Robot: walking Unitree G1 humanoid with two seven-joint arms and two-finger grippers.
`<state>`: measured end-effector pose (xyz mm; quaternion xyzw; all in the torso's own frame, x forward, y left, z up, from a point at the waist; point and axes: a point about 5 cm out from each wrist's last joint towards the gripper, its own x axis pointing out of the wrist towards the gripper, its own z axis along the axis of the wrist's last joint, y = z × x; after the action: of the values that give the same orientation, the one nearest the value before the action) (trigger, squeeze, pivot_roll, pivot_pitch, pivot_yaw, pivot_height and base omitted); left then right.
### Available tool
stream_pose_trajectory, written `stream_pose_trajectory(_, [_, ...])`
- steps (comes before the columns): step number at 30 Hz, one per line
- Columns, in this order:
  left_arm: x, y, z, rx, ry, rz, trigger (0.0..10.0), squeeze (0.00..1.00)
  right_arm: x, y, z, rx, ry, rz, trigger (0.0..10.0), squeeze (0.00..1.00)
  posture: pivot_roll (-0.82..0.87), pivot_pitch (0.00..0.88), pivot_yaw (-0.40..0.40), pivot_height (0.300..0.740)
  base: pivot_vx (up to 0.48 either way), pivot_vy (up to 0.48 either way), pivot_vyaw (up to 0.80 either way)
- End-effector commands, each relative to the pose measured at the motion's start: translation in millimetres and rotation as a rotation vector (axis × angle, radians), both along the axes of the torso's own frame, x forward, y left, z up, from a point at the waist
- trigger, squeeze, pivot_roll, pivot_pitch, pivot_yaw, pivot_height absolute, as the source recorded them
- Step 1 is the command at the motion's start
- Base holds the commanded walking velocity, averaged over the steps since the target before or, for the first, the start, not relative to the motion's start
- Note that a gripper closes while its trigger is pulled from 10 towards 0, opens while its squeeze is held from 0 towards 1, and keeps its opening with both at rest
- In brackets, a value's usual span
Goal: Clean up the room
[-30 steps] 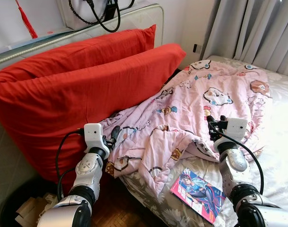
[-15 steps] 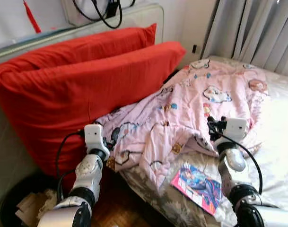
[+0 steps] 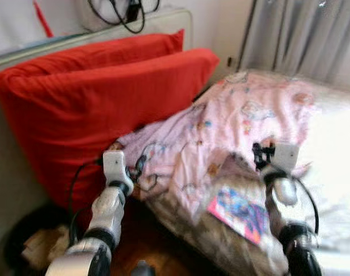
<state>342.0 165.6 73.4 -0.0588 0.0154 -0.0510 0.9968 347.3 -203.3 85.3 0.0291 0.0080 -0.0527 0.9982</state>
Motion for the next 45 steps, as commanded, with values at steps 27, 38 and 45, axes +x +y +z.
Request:
stream_pose_trajectory(27, [-0.9, -3.8, -6.2, -0.025, 0.053, -0.030, 10.0, 0.00, -3.1, 4.1, -10.4, 0.021, 0.061, 0.003, 10.0, 0.00, 0.07, 0.000, 0.006, 0.612, 0.000, 0.000, 0.00])
stream_pose_trajectory(38, [-2.5, -4.2, -9.8, -0.018, 0.075, -0.039, 10.0, 0.00, -5.1, 6.6, -16.5, 0.019, 0.101, 0.020, 10.0, 0.00, 0.07, 0.000, 0.009, 0.592, 0.000, 0.000, 0.00])
stream_pose_trajectory(45, [-3.7, -3.5, -11.8, -0.010, 0.086, -0.044, 10.0, 0.00, -6.2, 10.4, -16.5, 0.018, 0.079, 0.045, 10.0, 0.00, 0.07, 0.000, 0.007, 0.584, 0.000, 0.000, 0.00])
